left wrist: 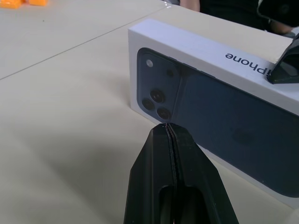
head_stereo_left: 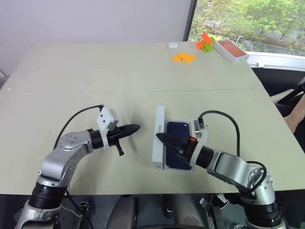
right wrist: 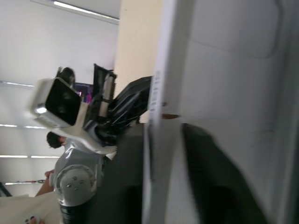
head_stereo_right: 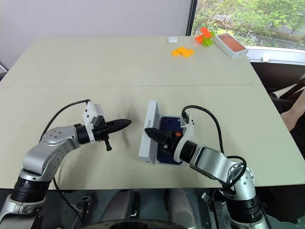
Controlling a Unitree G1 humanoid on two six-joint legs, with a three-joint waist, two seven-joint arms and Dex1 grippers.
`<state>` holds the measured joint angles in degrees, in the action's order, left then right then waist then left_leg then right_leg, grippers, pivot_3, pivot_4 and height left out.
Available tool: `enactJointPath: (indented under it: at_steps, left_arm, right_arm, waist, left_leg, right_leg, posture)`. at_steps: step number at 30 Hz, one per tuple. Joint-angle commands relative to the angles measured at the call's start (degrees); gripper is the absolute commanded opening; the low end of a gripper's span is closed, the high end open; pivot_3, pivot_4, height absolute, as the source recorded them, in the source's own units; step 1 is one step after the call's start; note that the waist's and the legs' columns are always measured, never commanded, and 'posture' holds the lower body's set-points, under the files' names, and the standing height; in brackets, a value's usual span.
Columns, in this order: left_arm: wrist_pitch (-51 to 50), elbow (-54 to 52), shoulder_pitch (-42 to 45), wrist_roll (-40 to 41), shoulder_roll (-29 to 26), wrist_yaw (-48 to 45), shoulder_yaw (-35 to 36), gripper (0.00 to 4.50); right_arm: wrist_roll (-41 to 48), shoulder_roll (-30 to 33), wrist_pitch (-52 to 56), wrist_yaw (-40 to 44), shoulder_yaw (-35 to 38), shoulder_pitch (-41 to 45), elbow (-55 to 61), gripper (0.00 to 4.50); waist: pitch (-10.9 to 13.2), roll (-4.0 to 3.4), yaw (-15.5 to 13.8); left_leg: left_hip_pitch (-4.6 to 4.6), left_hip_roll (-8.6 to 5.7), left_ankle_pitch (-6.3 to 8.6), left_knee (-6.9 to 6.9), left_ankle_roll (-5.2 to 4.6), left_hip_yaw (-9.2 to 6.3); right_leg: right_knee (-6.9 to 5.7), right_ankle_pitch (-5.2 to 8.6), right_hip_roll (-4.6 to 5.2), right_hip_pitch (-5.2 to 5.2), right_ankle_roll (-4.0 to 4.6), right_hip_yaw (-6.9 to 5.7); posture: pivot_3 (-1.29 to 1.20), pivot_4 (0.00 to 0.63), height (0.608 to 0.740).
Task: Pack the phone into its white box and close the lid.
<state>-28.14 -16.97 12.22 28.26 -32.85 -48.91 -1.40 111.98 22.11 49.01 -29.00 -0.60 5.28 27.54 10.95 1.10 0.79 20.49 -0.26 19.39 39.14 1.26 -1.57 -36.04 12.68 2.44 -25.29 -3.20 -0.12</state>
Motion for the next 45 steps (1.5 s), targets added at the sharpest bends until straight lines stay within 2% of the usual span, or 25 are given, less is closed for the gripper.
enactJointPath:
  at_steps: [1, 3, 9, 15, 21, 27, 35, 39, 41, 43, 45]
  left_arm:
    - [0.11, -2.38, 0.92, 0.86, 0.94, -0.05, -0.54, 0.00]
    - [-0.16, -2.80, 1.37, 0.93, 1.90, 0.00, -1.44, 0.00]
    - [-1.64, -5.11, 2.67, 1.10, 4.93, -0.08, -5.61, 0.00]
    - [-1.75, -4.62, 3.91, -0.53, 6.66, 0.48, -9.28, 0.00]
    - [-2.42, -3.99, 5.74, -1.06, 7.94, 0.73, -11.23, 0.00]
    - [-2.65, -2.76, 7.27, -2.81, 9.01, 0.53, -13.94, 0.00]
    - [-3.68, -1.90, 8.33, -2.74, 11.27, 1.44, -14.32, 0.00]
    - [-4.58, -2.18, 8.73, -1.04, 12.35, 2.95, -11.64, 0.00]
    - [-5.50, -2.13, 9.11, 0.25, 12.26, 4.81, -7.96, 0.00]
    - [-6.01, -2.10, 9.33, 0.04, 11.39, 6.37, -5.71, 0.00]
    - [-6.06, -2.08, 8.95, -3.01, 7.79, 7.94, -3.86, 0.00]
  right_arm:
    - [1.02, 1.22, 1.11, 1.77, 1.78, 1.20, 0.30, 3.01]
    - [1.02, 2.90, 2.00, 2.86, 3.08, 2.11, -0.77, 3.97]
    - [1.02, 12.12, 6.36, 11.35, 8.53, 5.42, -4.01, 3.97]
    - [1.01, 25.31, 10.09, 16.53, 9.17, 6.88, -4.83, 3.97]
    - [-1.59, 29.71, 9.72, 20.79, 9.09, 7.54, -6.39, 3.97]
    - [-16.40, 32.22, 10.43, 29.89, 8.86, 7.68, -5.52, 3.97]
    - [-31.58, 31.90, 7.38, 40.35, 11.59, 9.19, -7.75, 3.97]
    - [-37.63, 32.06, 6.28, 45.03, 12.44, 9.00, -6.66, 3.97]
    - [-43.44, 33.18, 5.09, 46.60, 11.34, 8.90, -5.97, 3.97]
    - [-48.69, 34.49, 3.75, 49.21, 10.32, 8.37, -4.87, 3.97]
    - [-57.47, 38.26, -0.35, 53.97, 7.89, 6.25, -2.87, 3.97]
  waist:
    - [0.00, 0.00, 0.00]
    - [0.00, 0.00, -0.03]
    - [-0.01, 0.01, -0.18]
    - [0.00, 0.00, -0.16]
    - [0.00, 0.02, -0.19]
    - [0.00, 0.02, -0.25]
    - [0.00, 0.02, -0.27]
    - [0.00, 0.02, -0.29]
    - [0.00, 0.02, -0.27]
    - [0.00, 0.02, -0.26]
    - [0.00, 0.01, -0.26]
  left_leg:
    - [0.00, 0.00, 0.00, 0.00, 0.00, 0.00]
    - [0.01, -0.01, 0.00, 0.01, 0.00, 0.01]
    - [0.02, -0.13, 0.00, 0.07, 0.00, 0.02]
    - [0.01, -0.09, 0.00, 0.04, -0.01, -0.02]
    - [-0.01, -0.05, 0.00, 0.06, 0.00, -0.02]
    - [0.00, -0.06, 0.00, 0.07, 0.00, -0.01]
    - [-0.03, -0.08, 0.00, 0.08, 0.00, 0.01]
    - [-0.03, -0.07, 0.00, 0.08, 0.00, -0.01]
    - [-0.03, -0.07, 0.00, 0.08, 0.00, 0.00]
    - [-0.03, -0.08, 0.00, 0.08, 0.00, 0.00]
    - [-0.05, -0.07, 0.00, 0.08, 0.00, -0.01]
  right_leg:
    - [0.00, 0.00, 0.00, 0.00, 0.00, 0.00]
    - [0.01, 0.00, 0.01, 0.00, 0.00, 0.01]
    - [0.05, 0.01, 0.02, 0.09, -0.02, 0.00]
    - [0.05, 0.02, -0.05, 0.10, -0.05, 0.00]
    - [0.05, 0.02, -0.13, 0.14, -0.05, 0.01]
    - [0.07, 0.03, -0.13, 0.15, -0.06, 0.00]
    - [0.05, 0.03, -0.12, 0.15, -0.07, -0.01]
    - [0.05, 0.03, -0.13, 0.15, -0.07, -0.01]
    - [0.05, 0.03, -0.12, 0.15, -0.07, -0.01]
    - [0.04, 0.03, -0.10, 0.14, -0.07, -0.01]
    - [0.02, 0.03, -0.12, 0.14, -0.07, -0.02]
  posture:
    - [0.00, 0.150, 0.740]
    - [0.00, 0.150, 0.740]
    - [0.00, 0.150, 0.740]
    - [0.00, 0.150, 0.740]
    - [0.00, 0.150, 0.740]
    - [0.00, 0.150, 0.740]
    - [0.00, 0.150, 0.740]
    - [0.00, 0.150, 0.740]
    - [0.00, 0.150, 0.740]
    - [0.00, 0.150, 0.740]
    - [0.00, 0.150, 0.740]
